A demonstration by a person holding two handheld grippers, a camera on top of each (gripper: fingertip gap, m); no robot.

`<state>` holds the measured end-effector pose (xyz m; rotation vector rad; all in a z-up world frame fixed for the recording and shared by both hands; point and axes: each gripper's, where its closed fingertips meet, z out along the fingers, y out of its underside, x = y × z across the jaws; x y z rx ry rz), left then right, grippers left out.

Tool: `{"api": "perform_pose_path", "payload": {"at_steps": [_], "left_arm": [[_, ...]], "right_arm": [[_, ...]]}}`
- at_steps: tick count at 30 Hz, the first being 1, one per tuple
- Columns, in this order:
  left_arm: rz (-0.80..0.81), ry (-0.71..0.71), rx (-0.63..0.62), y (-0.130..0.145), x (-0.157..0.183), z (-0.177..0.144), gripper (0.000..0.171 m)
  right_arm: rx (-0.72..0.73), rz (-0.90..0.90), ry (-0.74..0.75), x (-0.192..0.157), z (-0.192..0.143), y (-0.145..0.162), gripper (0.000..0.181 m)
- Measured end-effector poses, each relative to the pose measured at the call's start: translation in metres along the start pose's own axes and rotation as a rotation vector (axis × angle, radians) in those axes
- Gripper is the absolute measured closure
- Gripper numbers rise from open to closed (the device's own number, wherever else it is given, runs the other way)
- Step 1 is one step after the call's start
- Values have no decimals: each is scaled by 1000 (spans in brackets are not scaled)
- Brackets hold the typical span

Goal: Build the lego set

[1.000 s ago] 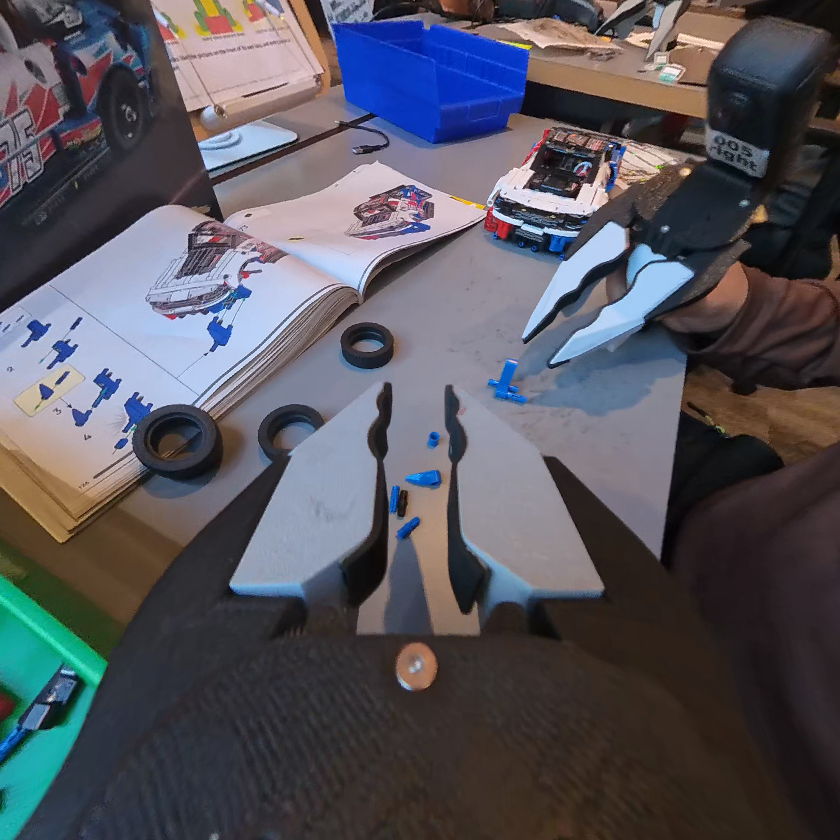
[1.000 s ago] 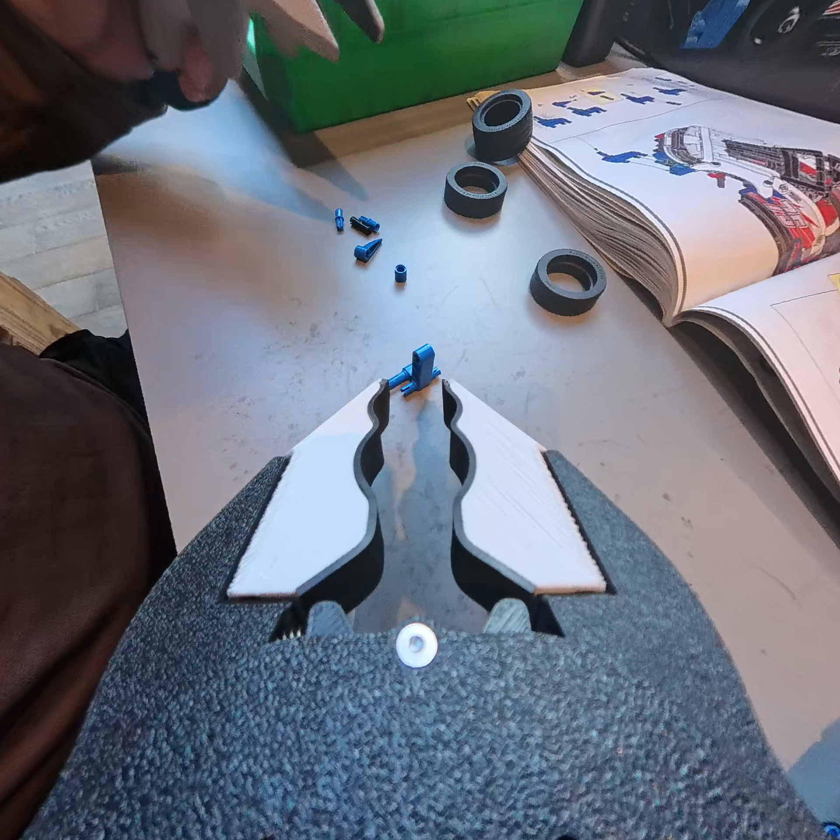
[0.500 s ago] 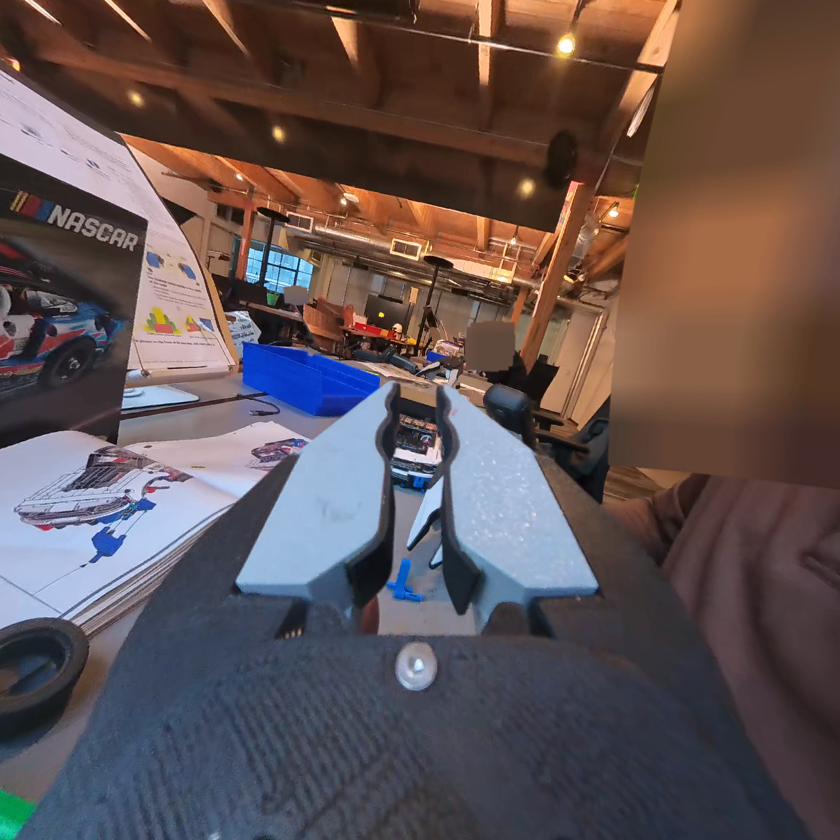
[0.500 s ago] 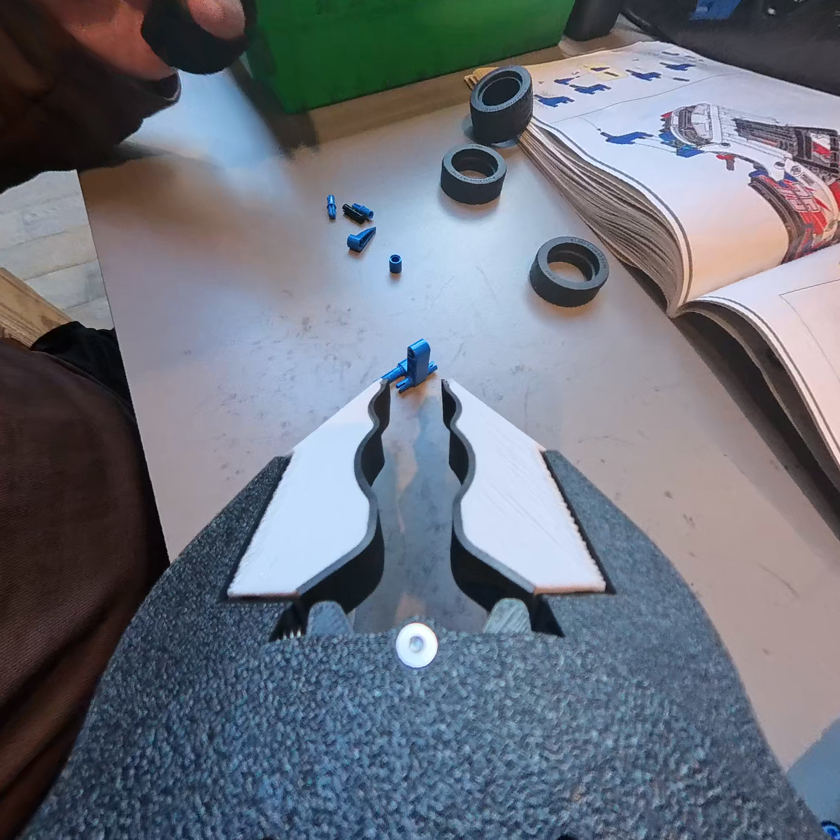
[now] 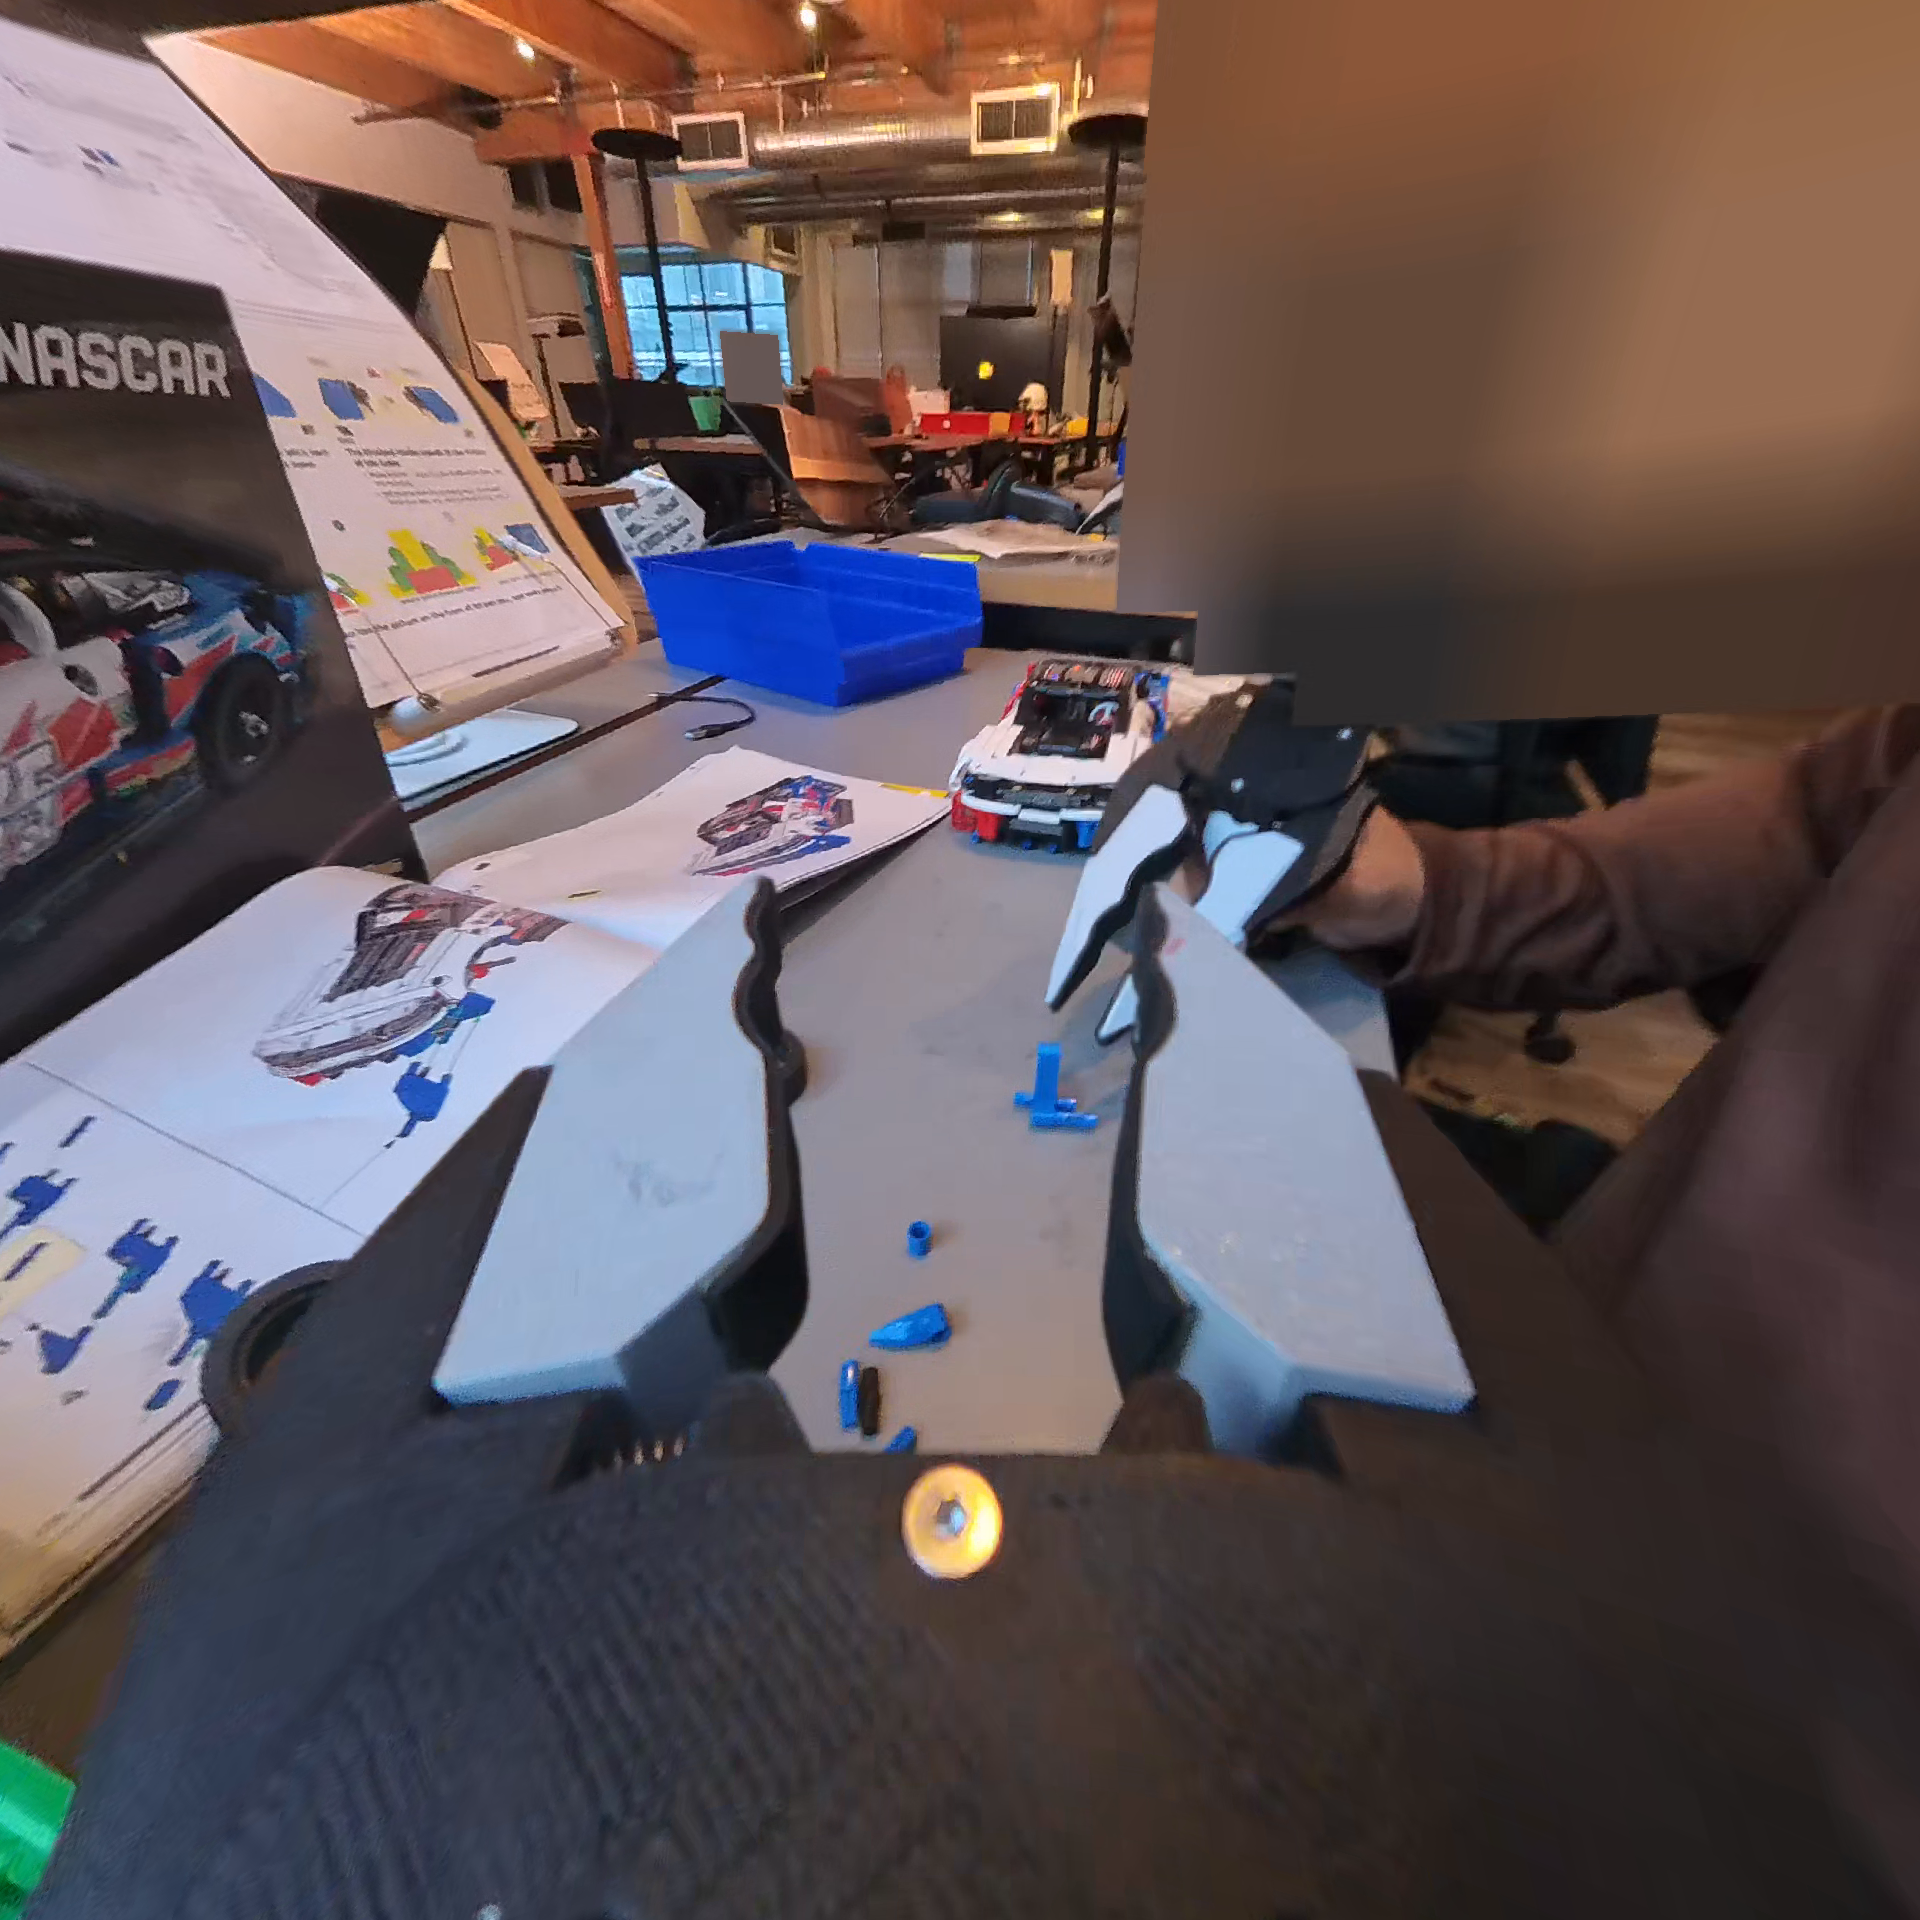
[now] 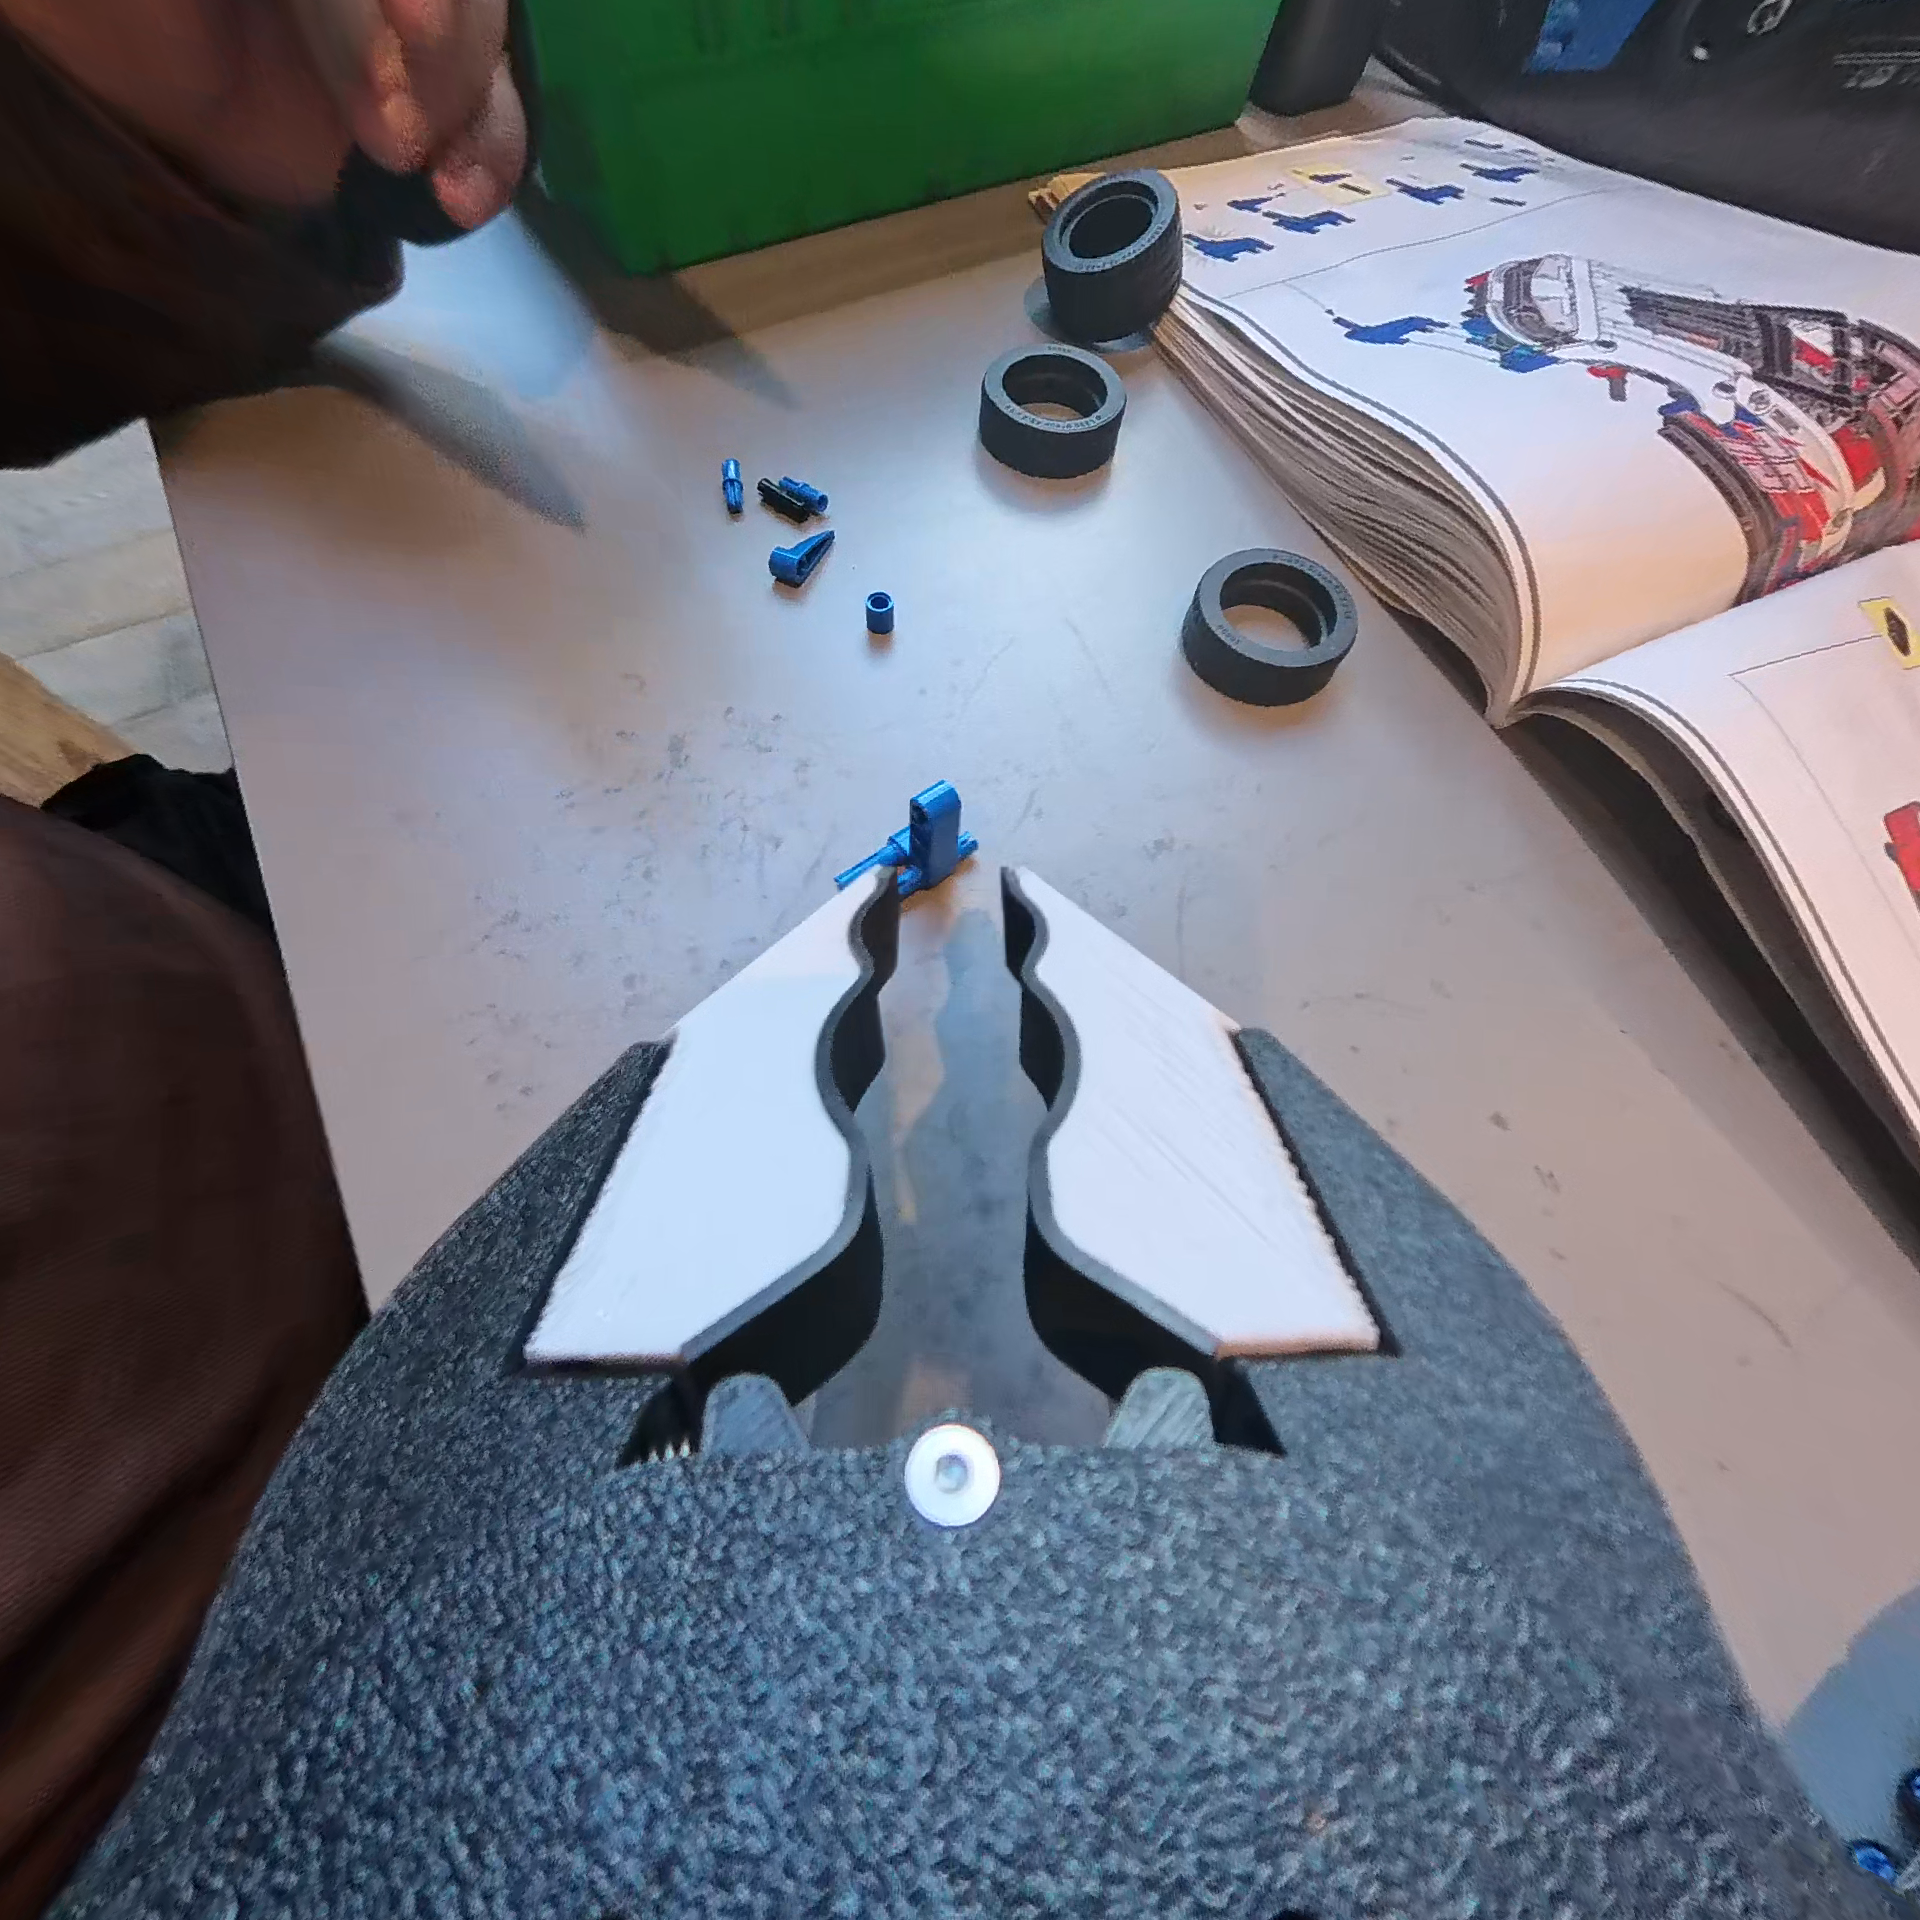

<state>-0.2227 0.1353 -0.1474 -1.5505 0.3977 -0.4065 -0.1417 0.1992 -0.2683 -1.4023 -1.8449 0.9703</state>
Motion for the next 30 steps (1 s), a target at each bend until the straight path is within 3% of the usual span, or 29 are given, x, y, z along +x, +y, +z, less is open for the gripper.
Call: {"api": "perform_pose_path", "payload": {"at_steps": [4,8,15,26,30], "left_arm": [[87,-6,-34,15,4,4,113],[46,13,-39,17,5,3,122],[-25,42,-58,23,4,0,121],[97,-14,-176,43,8,7,124],[49,-50,-231,53,3,4,143]], "right_arm": [[16,-1,40,7,-2,-2,163],[28,7,102,18,-3,-4,163],[48,50,202,41,-7,-6,165],[38,22,236,47,-2,-8,168],[39,18,232,46,-2,-8,169]]}}
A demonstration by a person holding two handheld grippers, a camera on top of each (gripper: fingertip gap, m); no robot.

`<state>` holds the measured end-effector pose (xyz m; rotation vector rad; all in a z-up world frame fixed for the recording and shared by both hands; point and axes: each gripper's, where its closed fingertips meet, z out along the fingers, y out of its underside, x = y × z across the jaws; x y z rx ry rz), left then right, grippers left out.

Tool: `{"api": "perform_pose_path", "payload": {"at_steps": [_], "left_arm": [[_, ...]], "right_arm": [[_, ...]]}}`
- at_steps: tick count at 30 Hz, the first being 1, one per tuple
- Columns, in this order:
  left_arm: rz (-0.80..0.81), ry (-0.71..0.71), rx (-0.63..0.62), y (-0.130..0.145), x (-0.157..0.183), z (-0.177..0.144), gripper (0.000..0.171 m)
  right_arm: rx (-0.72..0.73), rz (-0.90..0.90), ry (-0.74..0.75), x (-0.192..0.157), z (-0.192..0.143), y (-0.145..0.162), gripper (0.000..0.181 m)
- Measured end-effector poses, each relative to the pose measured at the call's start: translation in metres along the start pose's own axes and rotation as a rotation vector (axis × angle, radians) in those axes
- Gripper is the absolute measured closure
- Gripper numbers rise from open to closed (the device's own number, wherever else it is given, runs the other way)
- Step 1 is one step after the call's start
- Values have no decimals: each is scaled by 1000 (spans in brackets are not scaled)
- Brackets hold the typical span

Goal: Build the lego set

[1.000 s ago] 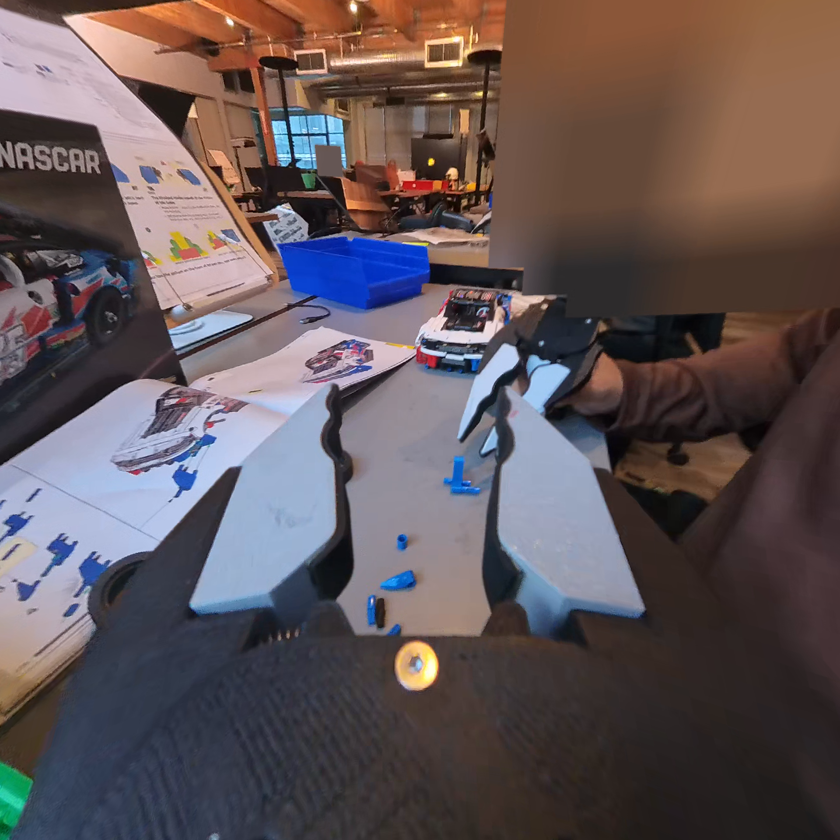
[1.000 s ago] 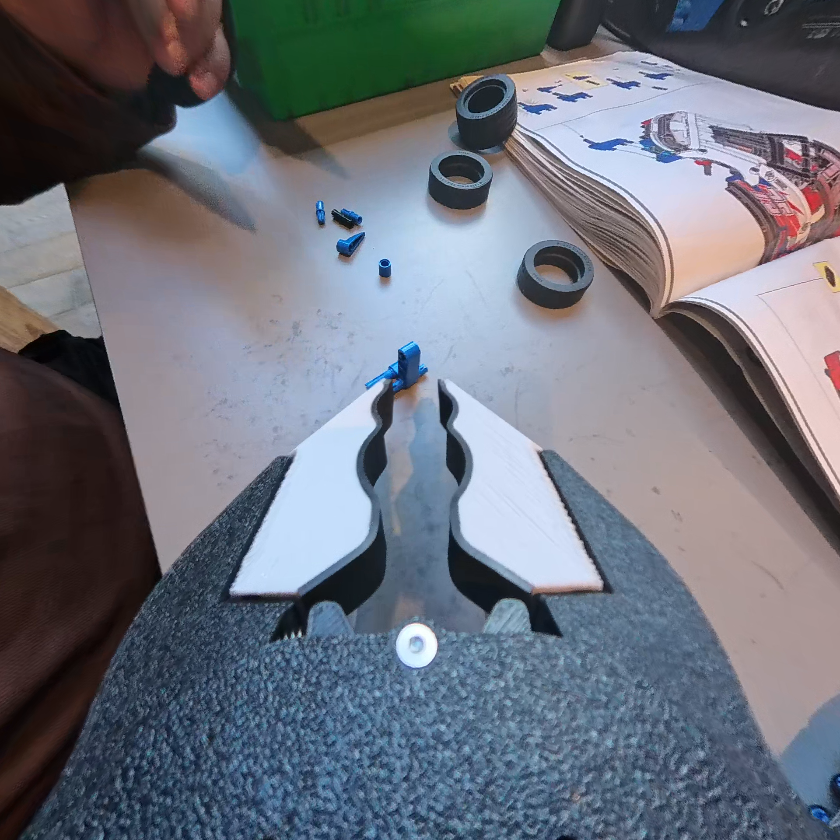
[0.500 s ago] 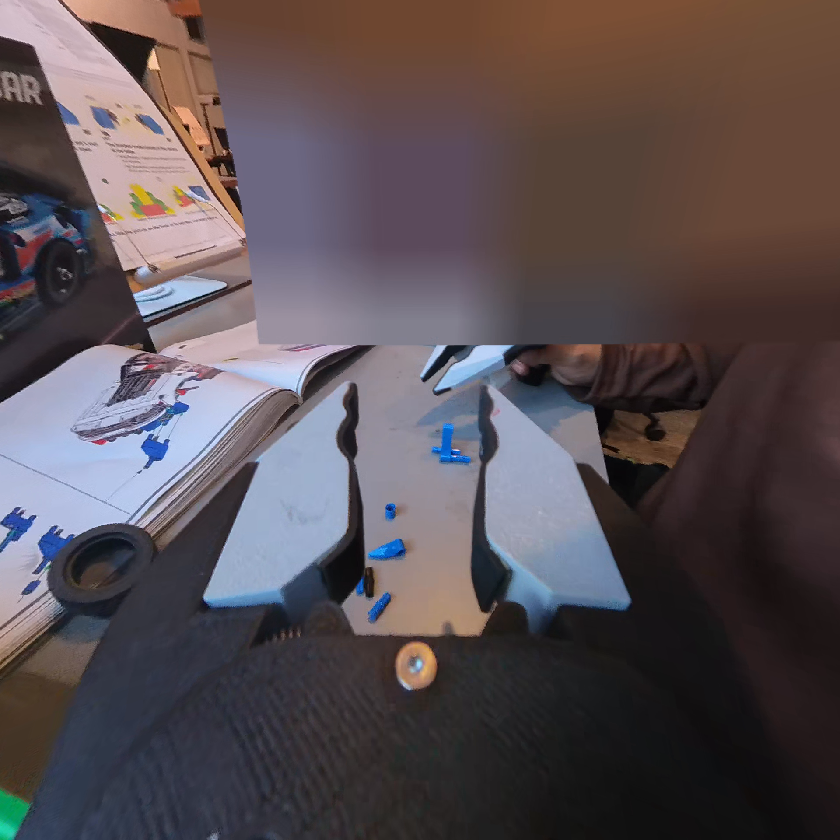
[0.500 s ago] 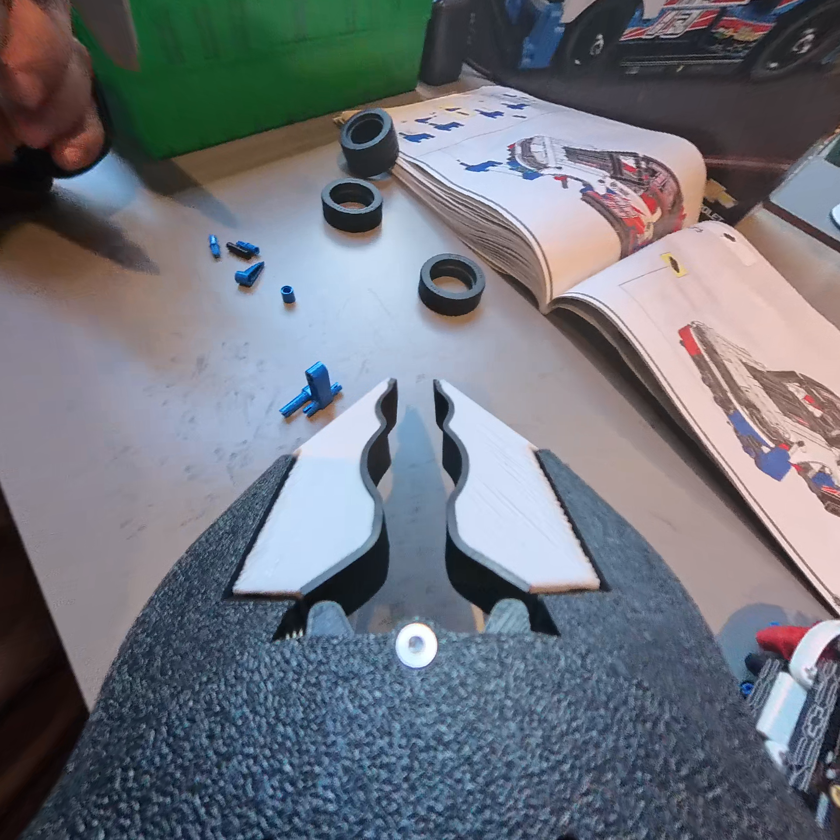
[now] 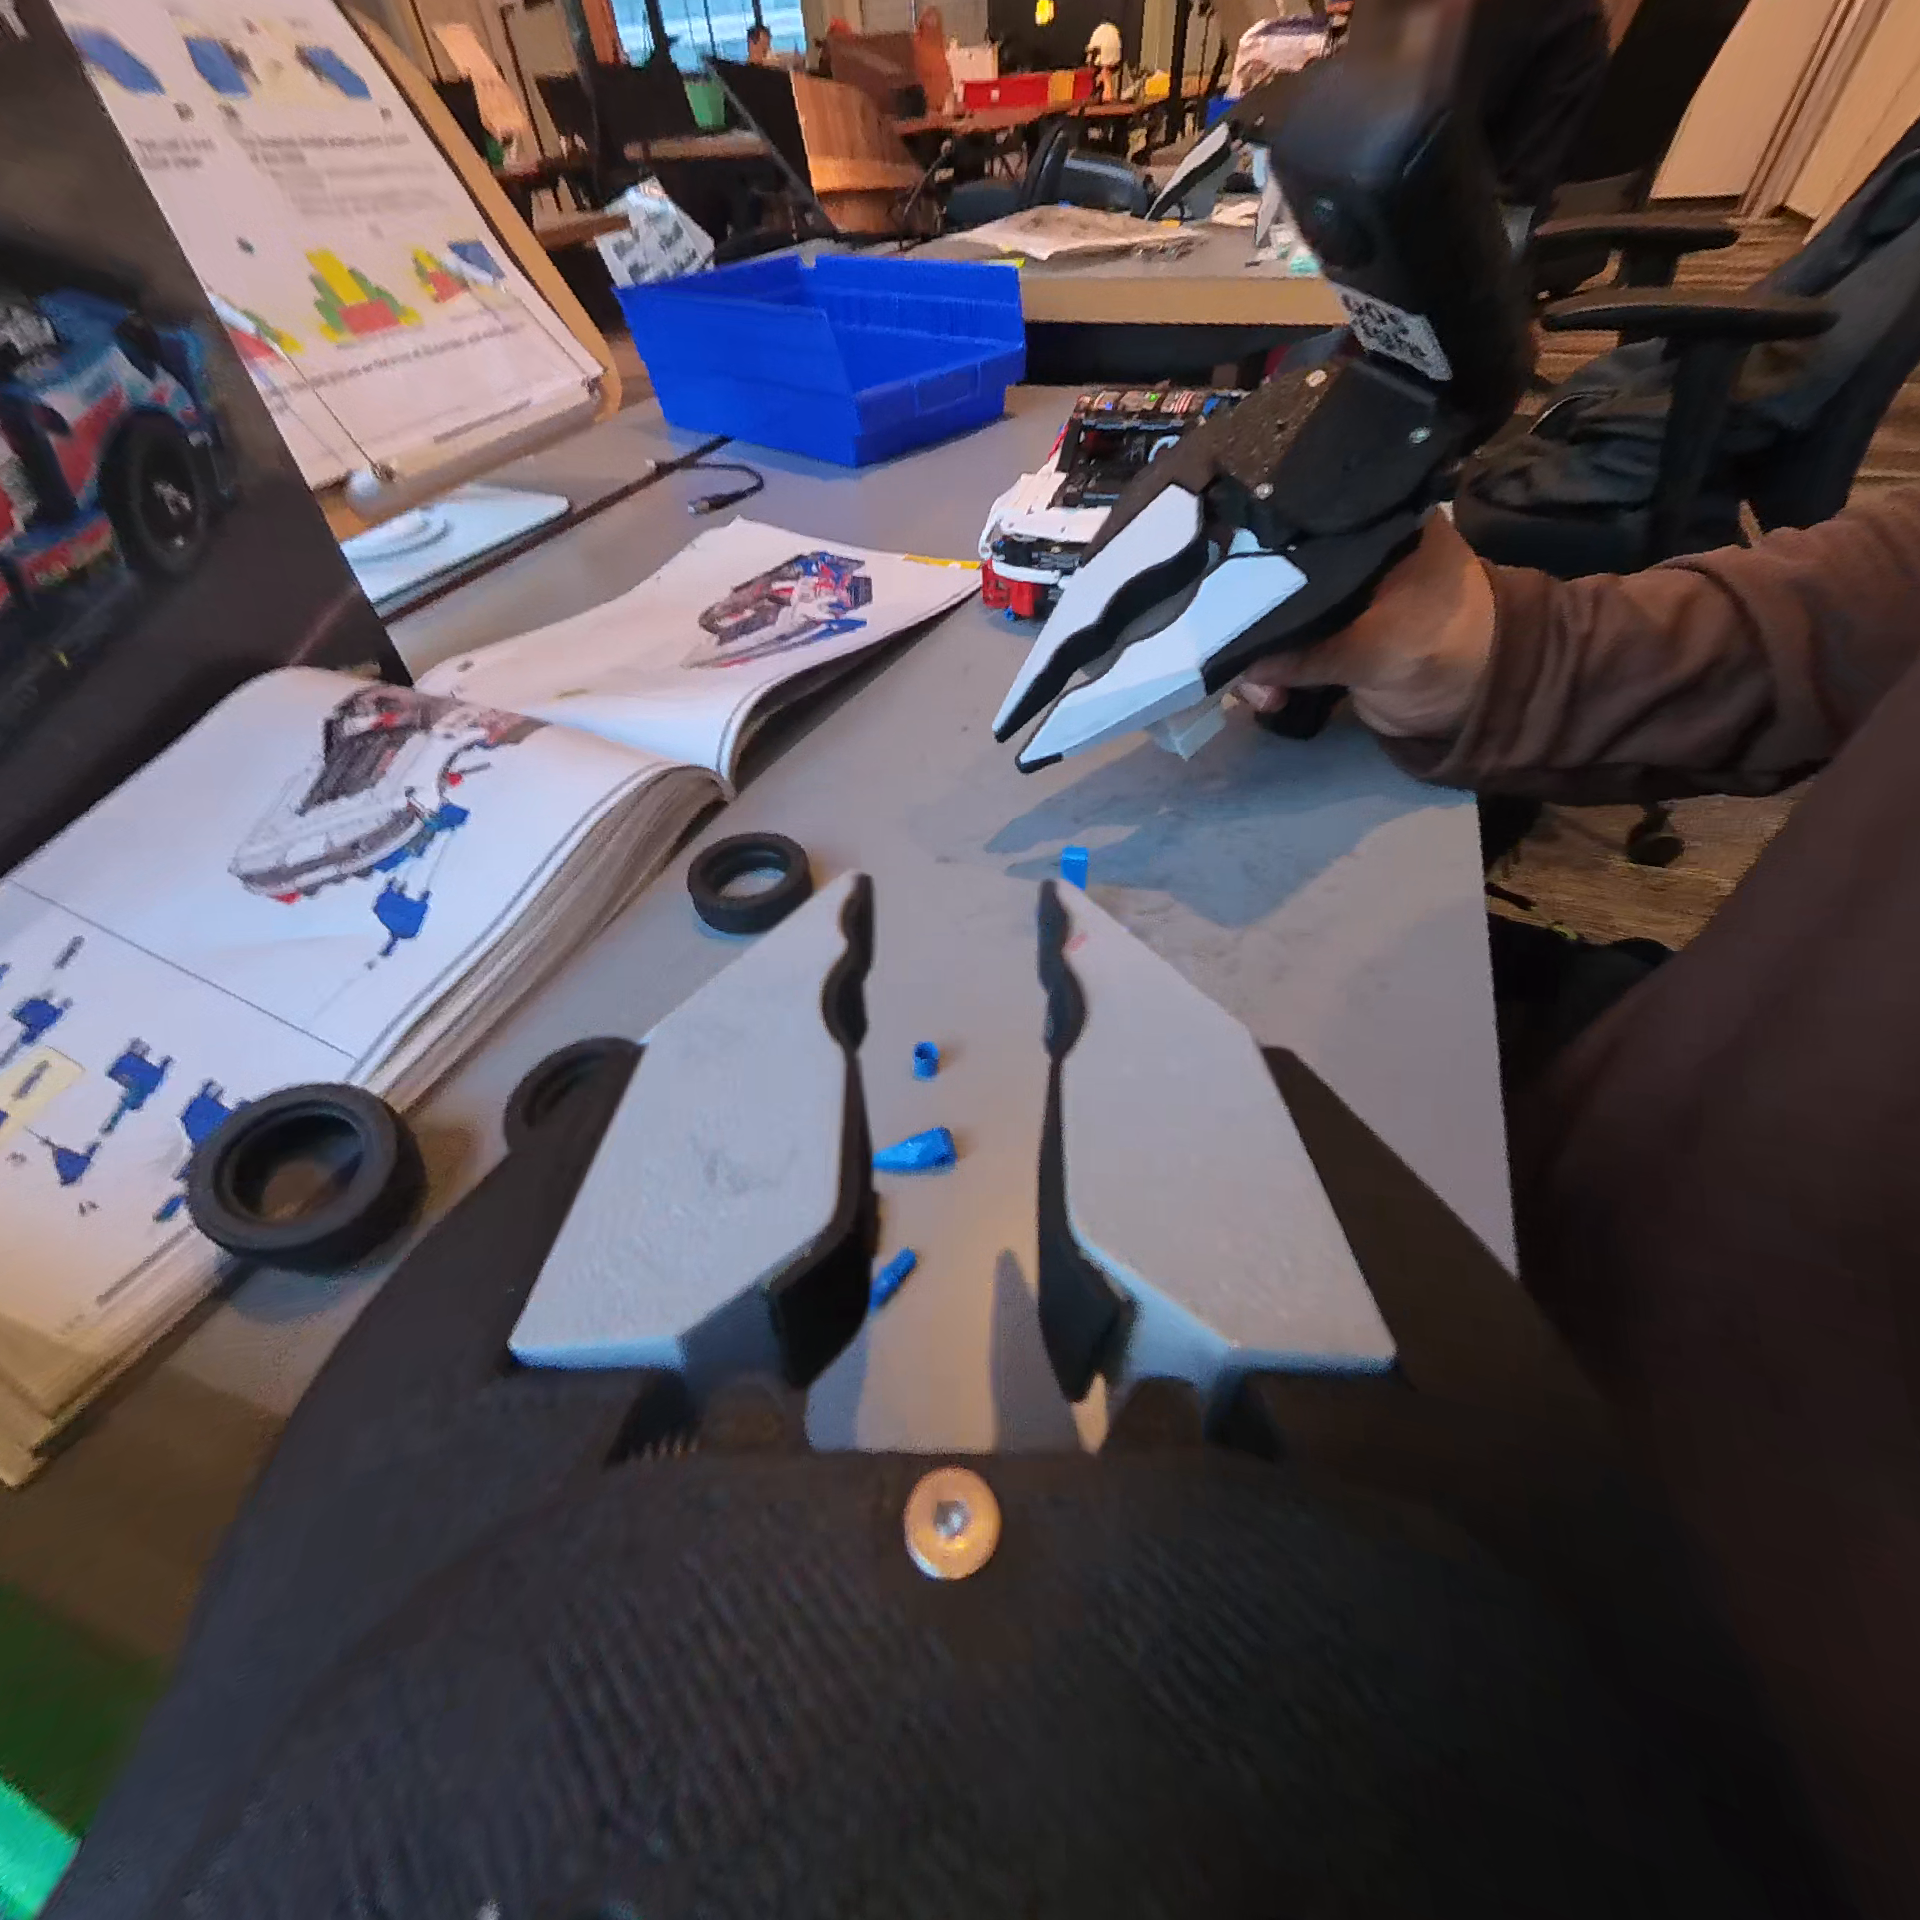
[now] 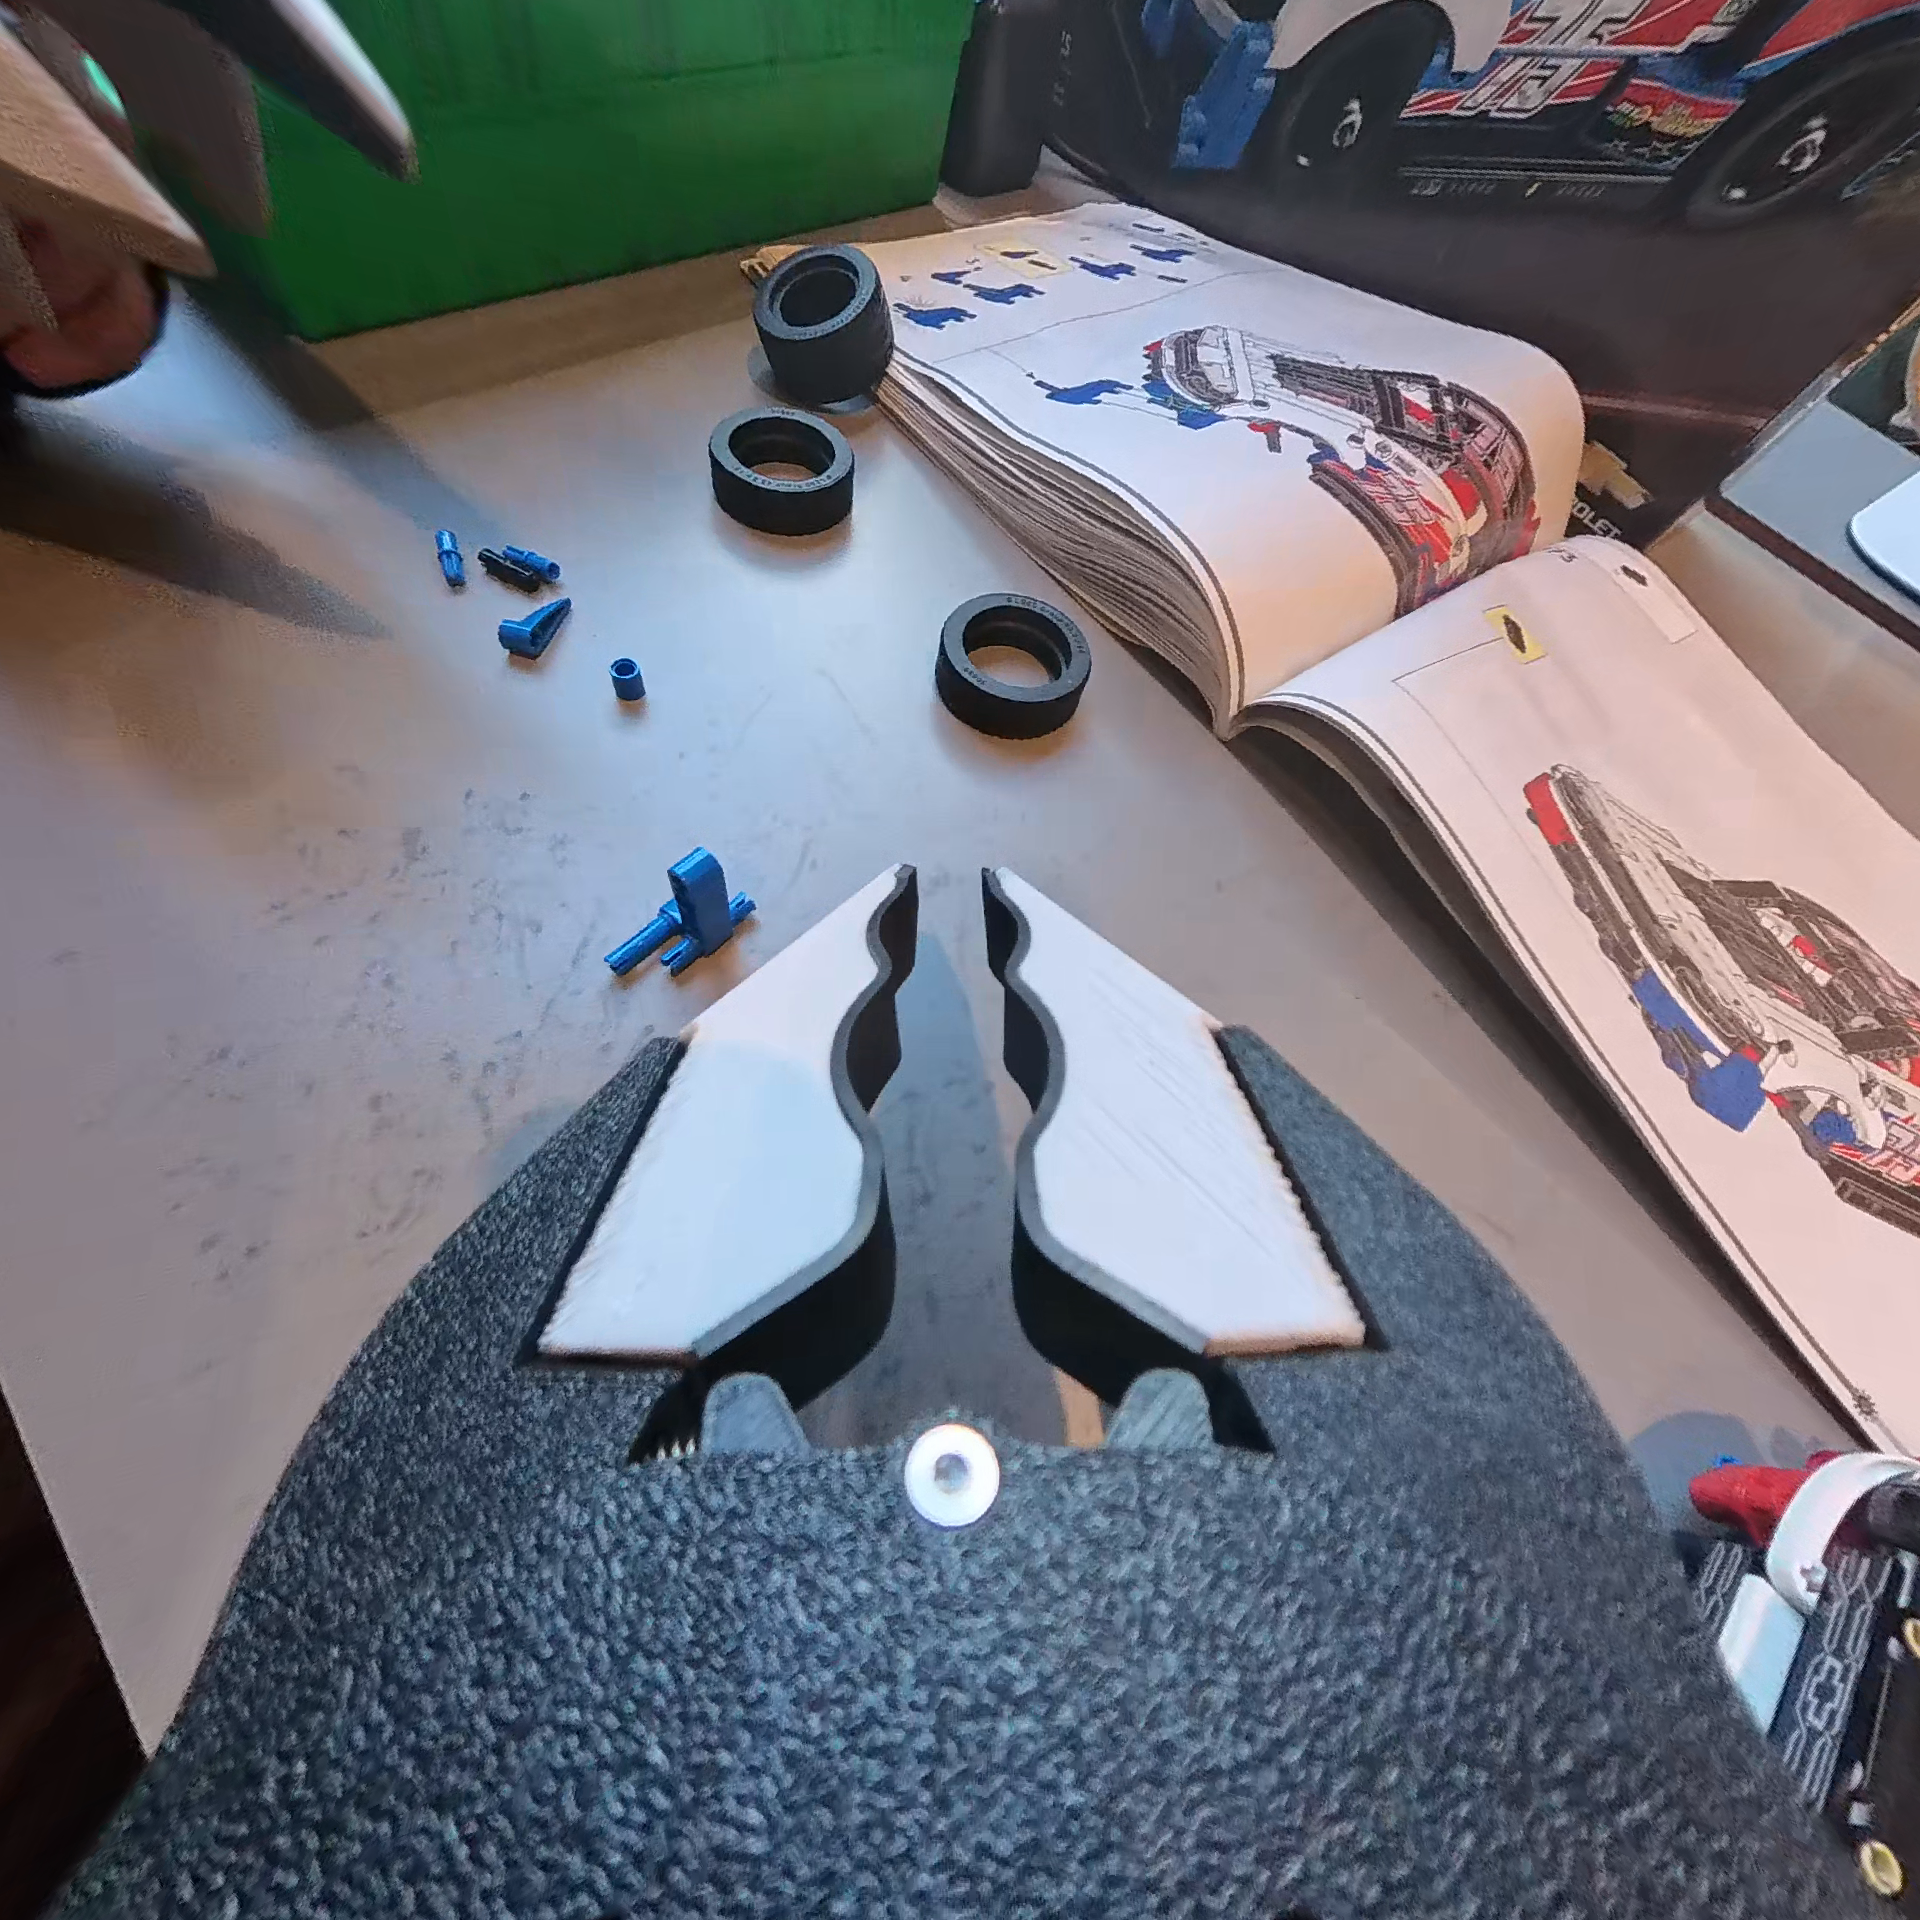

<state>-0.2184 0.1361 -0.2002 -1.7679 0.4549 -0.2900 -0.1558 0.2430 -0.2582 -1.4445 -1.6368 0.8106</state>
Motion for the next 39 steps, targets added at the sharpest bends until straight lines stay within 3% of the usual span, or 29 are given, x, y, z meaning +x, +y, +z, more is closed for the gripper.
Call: {"api": "perform_pose_path", "payload": {"at_steps": [4,19,25,31,39], "left_arm": [[-34,21,-12,13,7,1,164],[-67,-65,-117,32,-10,7,154],[-126,-74,-289,56,-12,0,156],[-59,-98,-452,74,-11,2,167],[3,-126,-626,92,-18,0,168]], "right_arm": [[3,-4,2,0,0,0,169],[18,0,2,0,-2,-2,173],[17,-20,-18,-4,-1,-2,174],[38,-39,-37,-9,-3,-5,175],[60,-54,-71,-16,-5,-8,175]]}}
